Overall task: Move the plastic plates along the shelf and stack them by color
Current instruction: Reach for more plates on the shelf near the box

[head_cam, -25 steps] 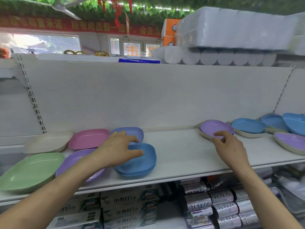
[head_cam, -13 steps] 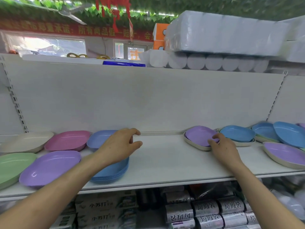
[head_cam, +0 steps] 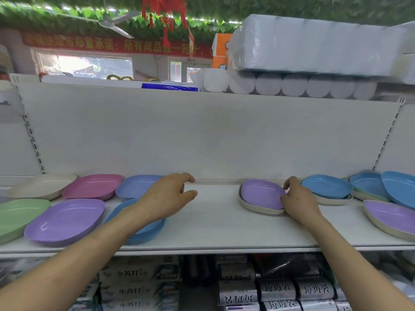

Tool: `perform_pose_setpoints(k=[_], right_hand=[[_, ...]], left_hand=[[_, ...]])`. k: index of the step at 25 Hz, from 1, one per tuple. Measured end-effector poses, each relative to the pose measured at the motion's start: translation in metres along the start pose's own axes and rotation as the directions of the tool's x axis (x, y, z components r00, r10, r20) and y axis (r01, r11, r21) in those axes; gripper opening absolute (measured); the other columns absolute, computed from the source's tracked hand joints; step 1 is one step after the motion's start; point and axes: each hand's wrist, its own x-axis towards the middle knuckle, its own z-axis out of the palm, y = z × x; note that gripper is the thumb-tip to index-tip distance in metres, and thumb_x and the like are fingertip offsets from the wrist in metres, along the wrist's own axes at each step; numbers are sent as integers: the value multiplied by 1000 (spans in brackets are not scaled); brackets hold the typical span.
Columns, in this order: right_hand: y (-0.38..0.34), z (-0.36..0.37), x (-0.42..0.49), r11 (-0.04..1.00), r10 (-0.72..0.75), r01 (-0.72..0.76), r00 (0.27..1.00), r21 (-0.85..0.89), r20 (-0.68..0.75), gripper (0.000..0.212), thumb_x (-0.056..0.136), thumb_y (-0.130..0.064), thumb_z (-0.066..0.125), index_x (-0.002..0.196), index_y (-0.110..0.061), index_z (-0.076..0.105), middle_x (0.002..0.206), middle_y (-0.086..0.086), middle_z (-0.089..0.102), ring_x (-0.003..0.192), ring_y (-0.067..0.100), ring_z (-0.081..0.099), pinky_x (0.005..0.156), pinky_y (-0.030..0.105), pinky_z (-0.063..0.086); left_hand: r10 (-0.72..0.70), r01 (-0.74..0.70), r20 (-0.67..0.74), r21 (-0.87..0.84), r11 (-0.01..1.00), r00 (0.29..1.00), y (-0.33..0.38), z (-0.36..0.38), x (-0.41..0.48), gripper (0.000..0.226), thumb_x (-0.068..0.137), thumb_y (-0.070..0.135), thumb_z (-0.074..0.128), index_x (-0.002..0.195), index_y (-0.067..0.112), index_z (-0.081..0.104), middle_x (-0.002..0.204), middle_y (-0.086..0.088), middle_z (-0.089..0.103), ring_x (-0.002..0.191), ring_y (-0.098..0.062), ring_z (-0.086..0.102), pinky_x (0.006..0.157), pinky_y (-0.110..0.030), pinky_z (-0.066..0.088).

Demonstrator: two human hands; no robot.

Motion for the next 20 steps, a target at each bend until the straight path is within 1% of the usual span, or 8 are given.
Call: perform_pose_setpoints(k=[3, 5, 7, 11, 14, 17, 19, 20], right_hand=[[-9, 4, -3, 991, -108, 108, 994, -76, 17, 25, 89, -4, 43, 111, -15, 44, 77, 10, 63, 70, 31, 60, 62, 43, 53], [-14, 4, -4, 978, -145, 145, 989, -150, 8, 27, 90, -4, 41, 114, -17, 40, 74, 10, 61, 68, 33, 59, 60, 44, 52], [-16, -1, -5, 974, -171, 164, 985, -158, -34, 27, 91, -2, 41, 115, -13, 39, 71, 11, 58, 64, 34, 57, 57, 43, 49], [-5, -20, -5, 993, -107, 111, 988, 27, -114, 18, 96, 1, 36, 111, -9, 39, 69, 14, 59, 63, 33, 54, 52, 38, 35], [12, -33, -8, 988, -84, 98, 989, 120, -121, 18, 97, 0, 34, 102, -13, 45, 74, 12, 60, 68, 34, 56, 55, 37, 37], [26, -40, -14, 978, -72, 99, 987, 184, -147, 28, 98, 0, 35, 95, -14, 59, 84, 7, 65, 74, 25, 58, 59, 31, 41], [33, -44, -16, 975, -48, 80, 987, 209, -152, 30, 101, -3, 37, 98, -15, 65, 90, 3, 66, 76, 15, 59, 61, 27, 43], [36, -46, -18, 972, -38, 72, 988, 222, -151, 30, 102, -5, 38, 101, -16, 66, 91, 1, 66, 77, 14, 60, 62, 27, 43]], left_hand=[[11, -11, 4, -6, 1000, 1000, 9, 6, 6, 36, 96, 43, 60, 131, 30, 60, 91, 8, 59, 84, -7, 55, 74, -28, 42], [24, -24, 14, -4, 1000, 1000, 14, 11, 8, 37, 96, 42, 60, 131, 30, 60, 92, 8, 59, 86, -8, 55, 79, -30, 46], [32, -32, 30, -12, 999, 999, 19, 17, 12, 36, 97, 42, 59, 131, 30, 60, 92, 10, 61, 86, -8, 56, 82, -32, 49], [14, -10, 97, -43, 999, 995, 35, 33, 22, 33, 100, 41, 54, 130, 31, 59, 96, 11, 66, 89, -13, 60, 80, -31, 49], [-5, 17, 181, -67, 998, 984, 49, 52, 36, 36, 101, 45, 51, 133, 31, 56, 102, 6, 70, 95, -19, 64, 84, -33, 51], [-86, 88, 287, 3, 996, 954, 65, 75, 49, 48, 95, 58, 53, 134, 30, 47, 108, 0, 66, 100, -25, 63, 86, -38, 52], [-177, 163, 312, 73, 984, 933, 75, 88, 54, 64, 87, 65, 59, 132, 24, 40, 113, -2, 63, 103, -29, 62, 83, -39, 51], [-218, 198, 313, 93, 976, 924, 79, 91, 56, 71, 83, 65, 64, 130, 21, 37, 115, -4, 61, 104, -30, 61, 79, -38, 49]])
